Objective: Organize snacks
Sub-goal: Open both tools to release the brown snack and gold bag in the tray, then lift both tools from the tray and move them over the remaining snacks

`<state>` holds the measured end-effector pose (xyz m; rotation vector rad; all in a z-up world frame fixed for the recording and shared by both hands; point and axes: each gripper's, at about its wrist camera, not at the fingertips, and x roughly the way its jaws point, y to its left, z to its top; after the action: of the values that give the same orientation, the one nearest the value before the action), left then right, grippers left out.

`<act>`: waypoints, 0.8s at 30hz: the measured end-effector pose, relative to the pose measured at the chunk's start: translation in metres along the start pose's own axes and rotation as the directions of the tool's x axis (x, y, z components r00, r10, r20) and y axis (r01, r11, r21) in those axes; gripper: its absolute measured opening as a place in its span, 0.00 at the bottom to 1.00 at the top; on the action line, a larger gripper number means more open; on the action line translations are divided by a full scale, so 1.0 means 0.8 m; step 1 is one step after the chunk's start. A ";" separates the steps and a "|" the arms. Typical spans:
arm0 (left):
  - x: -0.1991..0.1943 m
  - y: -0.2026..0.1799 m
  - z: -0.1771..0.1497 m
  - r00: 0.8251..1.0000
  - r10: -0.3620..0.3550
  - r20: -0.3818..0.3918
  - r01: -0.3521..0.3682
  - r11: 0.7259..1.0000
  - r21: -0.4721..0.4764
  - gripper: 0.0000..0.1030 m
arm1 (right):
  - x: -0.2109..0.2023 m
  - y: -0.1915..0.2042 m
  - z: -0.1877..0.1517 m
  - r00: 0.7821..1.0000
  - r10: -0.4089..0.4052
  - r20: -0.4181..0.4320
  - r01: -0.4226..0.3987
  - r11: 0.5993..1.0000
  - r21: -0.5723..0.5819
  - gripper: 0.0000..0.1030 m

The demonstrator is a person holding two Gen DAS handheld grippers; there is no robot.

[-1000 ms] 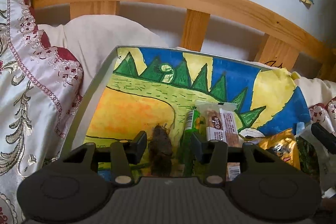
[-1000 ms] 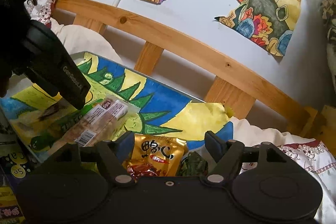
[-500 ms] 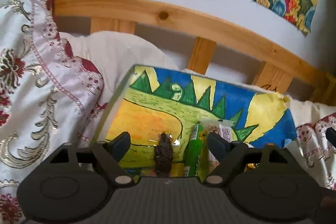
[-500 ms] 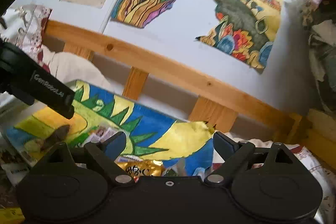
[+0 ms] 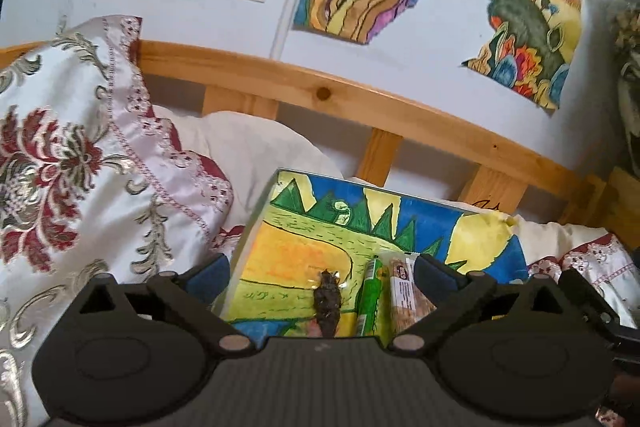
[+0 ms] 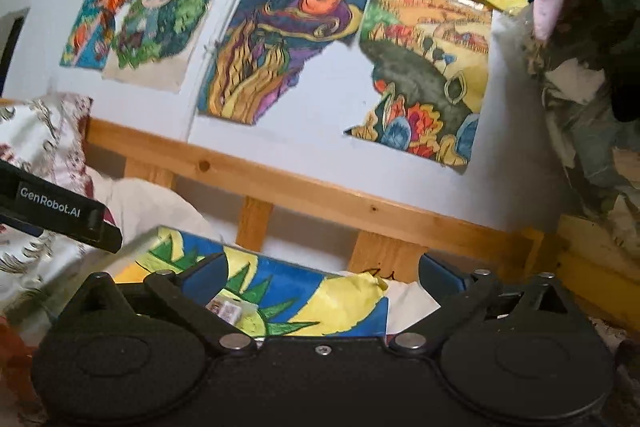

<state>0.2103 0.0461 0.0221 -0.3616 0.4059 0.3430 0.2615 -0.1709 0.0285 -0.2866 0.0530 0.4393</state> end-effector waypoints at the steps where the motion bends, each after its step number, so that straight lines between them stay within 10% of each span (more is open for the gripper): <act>1: -0.006 0.003 -0.001 1.000 -0.001 -0.001 0.001 1.000 -0.005 0.98 | -0.006 0.001 0.001 1.000 0.002 0.010 -0.002 1.000 -0.003 0.99; 24: -0.104 0.057 -0.050 1.000 -0.013 -0.020 0.013 1.000 0.019 0.99 | -0.134 0.027 -0.021 0.995 0.089 -0.054 -0.090 0.995 -0.031 0.99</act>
<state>0.1074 0.0493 0.0118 -0.3488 0.4262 0.3229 0.1553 -0.2015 0.0190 -0.3293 0.1107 0.5221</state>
